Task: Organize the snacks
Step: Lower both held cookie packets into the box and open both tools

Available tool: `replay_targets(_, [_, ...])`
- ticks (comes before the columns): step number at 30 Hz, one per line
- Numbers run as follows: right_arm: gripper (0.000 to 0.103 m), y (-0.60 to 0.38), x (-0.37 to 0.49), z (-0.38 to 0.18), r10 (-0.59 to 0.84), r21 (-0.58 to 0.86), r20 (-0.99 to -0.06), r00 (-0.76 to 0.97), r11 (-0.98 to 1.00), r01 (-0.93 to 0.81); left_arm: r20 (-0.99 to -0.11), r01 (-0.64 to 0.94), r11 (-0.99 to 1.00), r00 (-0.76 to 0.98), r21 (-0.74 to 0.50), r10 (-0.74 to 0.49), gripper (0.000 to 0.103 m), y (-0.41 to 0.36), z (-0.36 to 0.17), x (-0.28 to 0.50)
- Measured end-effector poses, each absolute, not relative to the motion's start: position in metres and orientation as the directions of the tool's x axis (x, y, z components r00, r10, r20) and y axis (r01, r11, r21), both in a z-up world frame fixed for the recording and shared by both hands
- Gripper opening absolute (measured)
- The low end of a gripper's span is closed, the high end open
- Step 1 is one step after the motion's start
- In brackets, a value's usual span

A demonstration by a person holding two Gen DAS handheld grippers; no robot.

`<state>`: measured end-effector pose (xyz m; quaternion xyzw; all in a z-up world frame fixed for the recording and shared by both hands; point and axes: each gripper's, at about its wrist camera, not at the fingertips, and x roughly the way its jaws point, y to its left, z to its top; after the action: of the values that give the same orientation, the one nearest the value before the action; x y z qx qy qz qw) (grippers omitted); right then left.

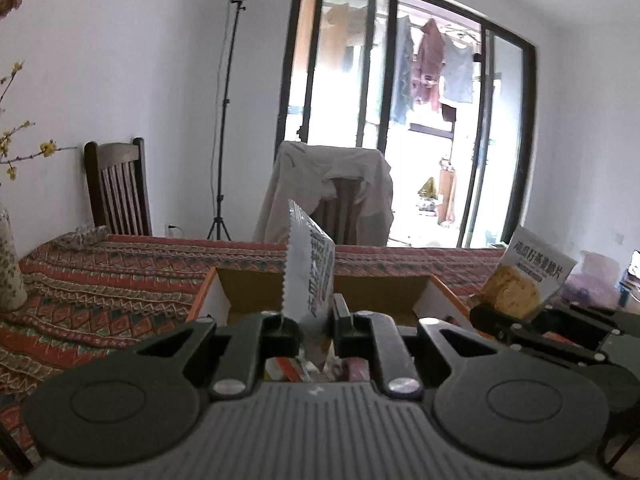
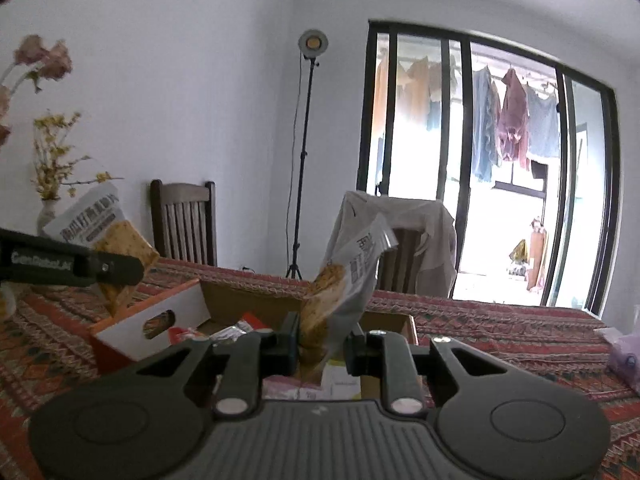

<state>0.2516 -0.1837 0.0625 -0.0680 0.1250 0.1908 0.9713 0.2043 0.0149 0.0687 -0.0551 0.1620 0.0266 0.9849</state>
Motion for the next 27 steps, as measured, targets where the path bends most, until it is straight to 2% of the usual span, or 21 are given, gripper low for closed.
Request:
replay_targets(7, [0.021,-0.172,0.298,0.041,0.304,-0.071,-0.301,0.904,0.938,-0.339,-0.332,-0.145,0.985,0.937,-0.096,0.106,0.015,0.029,0.048,0.247])
replay_targets(10, [0.021,-0.172,0.303,0.031,0.282,-0.1,-0.328,0.902,0.939,-0.33,-0.372,-0.179,0.979,0.919,-0.097,0.132,0.015,0.038,0.032,0.256])
replay_targets(18, [0.021,-0.162,0.301,0.012,0.267,-0.143,-0.381,0.885,0.929,-0.342,-0.439,-0.193,0.978,0.887,-0.074,0.142,0.015,0.049,0.01,0.27])
replay_targets(21, [0.021,-0.164,0.302,0.01,0.265,-0.133,-0.391,0.881,0.931,-0.339,-0.439,-0.191,0.978,0.888,-0.088,0.134,0.017,0.051,0.007,0.271])
replay_targets(22, [0.022,-0.166,0.303,0.01,0.262,-0.127,-0.389,0.883,0.934,-0.333,-0.432,-0.192,0.978,0.891,-0.087,0.137,0.02,0.05,0.007,0.27])
replay_targets(23, [0.03,-0.167,0.303,0.01,0.257,-0.123,-0.39,0.884,0.937,-0.327,-0.428,-0.193,0.978,0.893,-0.081,0.141,0.032,0.049,0.006,0.27])
replay_targets(24, [0.039,-0.168,0.305,0.01,0.252,-0.121,-0.392,0.885,0.939,-0.322,-0.42,-0.202,0.977,0.895,-0.072,0.154,0.054,0.048,0.006,0.268])
replay_targets(25, [0.061,-0.17,0.306,0.009,0.244,-0.122,-0.392,0.887,0.942,-0.313,-0.413,-0.206,0.976,0.897,-0.068,0.161,0.066,0.047,0.006,0.267])
replay_targets(26, [0.083,-0.171,0.305,0.009,0.237,-0.124,-0.388,0.891,0.944,-0.305,-0.397,-0.219,0.974,0.9,-0.064,0.176,0.088,0.046,0.006,0.265])
replay_targets(27, [0.09,-0.171,0.305,0.01,0.235,-0.124,-0.381,0.894,0.946,-0.301,-0.38,-0.241,0.969,0.903,-0.061,0.201,0.103,0.045,0.007,0.262])
